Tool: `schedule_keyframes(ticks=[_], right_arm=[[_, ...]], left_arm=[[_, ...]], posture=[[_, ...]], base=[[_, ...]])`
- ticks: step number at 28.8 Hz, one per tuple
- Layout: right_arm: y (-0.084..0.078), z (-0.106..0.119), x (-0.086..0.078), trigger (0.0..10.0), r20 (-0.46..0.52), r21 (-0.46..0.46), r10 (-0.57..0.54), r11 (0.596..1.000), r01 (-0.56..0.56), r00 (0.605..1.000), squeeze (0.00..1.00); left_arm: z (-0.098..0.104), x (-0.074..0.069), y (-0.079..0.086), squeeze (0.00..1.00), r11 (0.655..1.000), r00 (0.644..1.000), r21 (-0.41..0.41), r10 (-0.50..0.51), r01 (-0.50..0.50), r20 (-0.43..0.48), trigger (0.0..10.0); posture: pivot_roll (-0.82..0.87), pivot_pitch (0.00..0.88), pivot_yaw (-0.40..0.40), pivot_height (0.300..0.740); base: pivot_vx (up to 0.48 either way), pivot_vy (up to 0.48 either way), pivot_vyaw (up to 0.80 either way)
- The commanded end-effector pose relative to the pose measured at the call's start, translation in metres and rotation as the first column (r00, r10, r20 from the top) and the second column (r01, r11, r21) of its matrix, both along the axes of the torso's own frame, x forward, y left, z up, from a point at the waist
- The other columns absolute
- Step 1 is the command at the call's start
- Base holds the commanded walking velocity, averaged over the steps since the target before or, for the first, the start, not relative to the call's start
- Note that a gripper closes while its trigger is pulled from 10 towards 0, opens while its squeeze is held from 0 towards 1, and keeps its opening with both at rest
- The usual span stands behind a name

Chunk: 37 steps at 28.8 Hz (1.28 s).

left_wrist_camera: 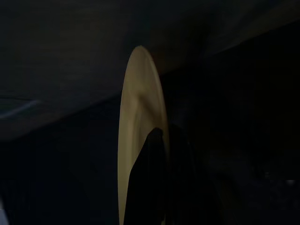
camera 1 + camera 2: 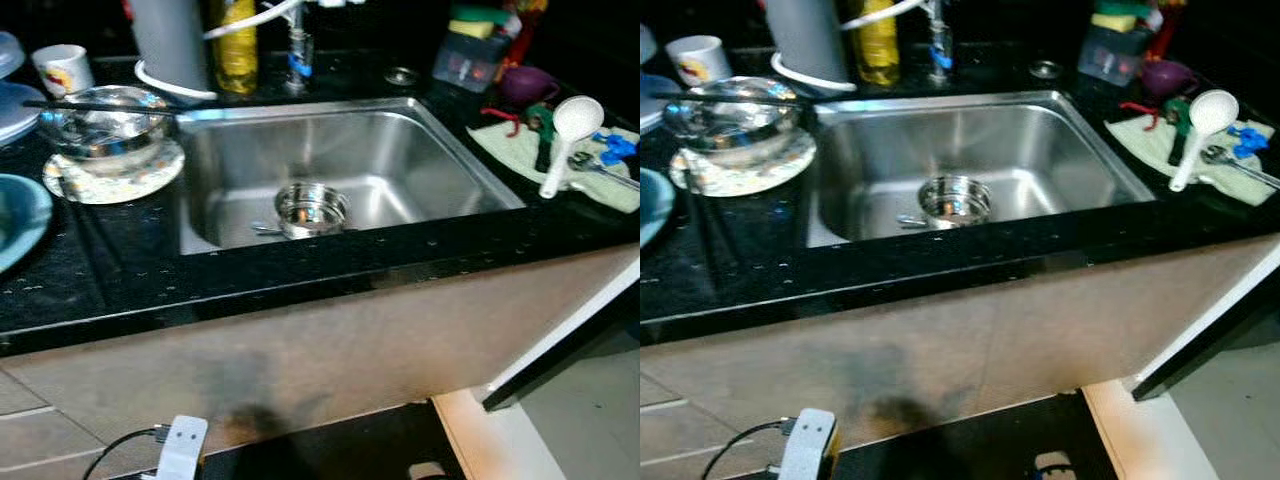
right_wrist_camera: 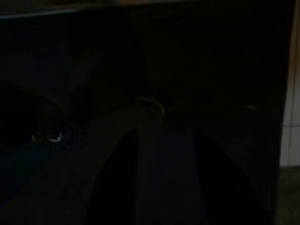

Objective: Kitchen organization

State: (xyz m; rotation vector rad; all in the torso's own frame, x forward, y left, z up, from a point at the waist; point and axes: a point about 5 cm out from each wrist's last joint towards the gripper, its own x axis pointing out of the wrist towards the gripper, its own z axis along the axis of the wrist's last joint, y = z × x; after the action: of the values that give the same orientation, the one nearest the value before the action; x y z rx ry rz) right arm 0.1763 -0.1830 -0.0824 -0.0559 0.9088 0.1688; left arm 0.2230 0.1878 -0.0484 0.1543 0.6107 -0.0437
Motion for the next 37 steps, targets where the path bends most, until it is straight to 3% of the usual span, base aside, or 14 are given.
schedule_keyframes(ticks=[1, 6, 11, 14, 20, 27, 30, 37], right_arm=[[-0.002, -0.008, -0.015, 10.0, -0.061, -0.002, -0.002, 1.000, 0.002, 0.998, 0.00], [-0.004, -0.007, -0.015, 10.0, -0.057, -0.002, -0.003, 1.000, 0.003, 0.998, 0.00], [-0.014, 0.000, -0.006, 10.0, 0.008, 0.010, -0.018, 1.000, 0.018, 1.000, 0.00], [-0.017, 0.003, -0.003, 10.0, 0.030, 0.008, -0.011, 1.000, 0.011, 0.999, 0.00], [-0.020, 0.009, 0.006, 10.0, 0.072, 0.004, 0.009, 1.000, -0.010, 0.997, 0.00], [-0.013, 0.016, 0.019, 10.0, 0.126, 0.037, 0.049, 0.998, -0.054, 0.991, 0.00], [-0.013, 0.017, 0.020, 10.0, 0.130, 0.035, 0.058, 0.997, -0.063, 0.990, 0.00], [-0.012, 0.016, 0.019, 10.0, 0.126, 0.035, 0.072, 0.996, -0.077, 0.989, 0.00]], left_arm=[[-0.008, -0.011, 0.000, 0.00, 1.000, 0.999, 0.019, -0.008, 0.009, -0.040, 10.0], [-0.005, -0.006, -0.002, 0.00, 0.999, 0.999, 0.027, -0.025, 0.026, -0.021, 10.0], [0.014, 0.009, -0.018, 0.00, 0.976, 0.971, 0.023, -0.220, 0.219, 0.097, 10.0], [0.019, 0.010, -0.017, 0.00, 0.971, 0.963, 0.024, -0.241, 0.239, 0.122, 10.0], [0.021, 0.009, -0.008, 0.00, 0.982, 0.973, 0.027, -0.190, 0.188, 0.129, 10.0], [0.024, 0.009, -0.013, 0.00, 0.973, 0.965, 0.012, -0.228, 0.229, 0.129, 10.0], [0.024, 0.010, -0.010, 0.00, 0.984, 0.977, -0.018, -0.176, 0.180, 0.118, 10.0], [0.026, 0.010, -0.007, 0.00, 0.982, 0.973, 0.006, -0.188, 0.189, 0.132, 10.0]], posture=[[-0.05, 0.190, -0.039, 0.740], [-0.05, 0.190, -0.038, 0.740], [-0.04, 0.190, -0.031, 0.740], [-0.04, 0.188, -0.031, 0.740], [-0.04, 0.189, -0.032, 0.740], [-0.05, 0.192, -0.029, 0.740], [-0.05, 0.191, -0.030, 0.740], [-0.04, 0.188, -0.033, 0.740]], base=[[0.000, 0.000, 0.00], [0.000, 0.000, 0.00], [0.000, 0.000, 0.00], [0.000, 0.000, 0.00], [0.000, 0.000, 0.00], [0.000, -0.116, 0.00], [0.000, -0.160, 0.00], [0.000, 0.000, 0.00]])
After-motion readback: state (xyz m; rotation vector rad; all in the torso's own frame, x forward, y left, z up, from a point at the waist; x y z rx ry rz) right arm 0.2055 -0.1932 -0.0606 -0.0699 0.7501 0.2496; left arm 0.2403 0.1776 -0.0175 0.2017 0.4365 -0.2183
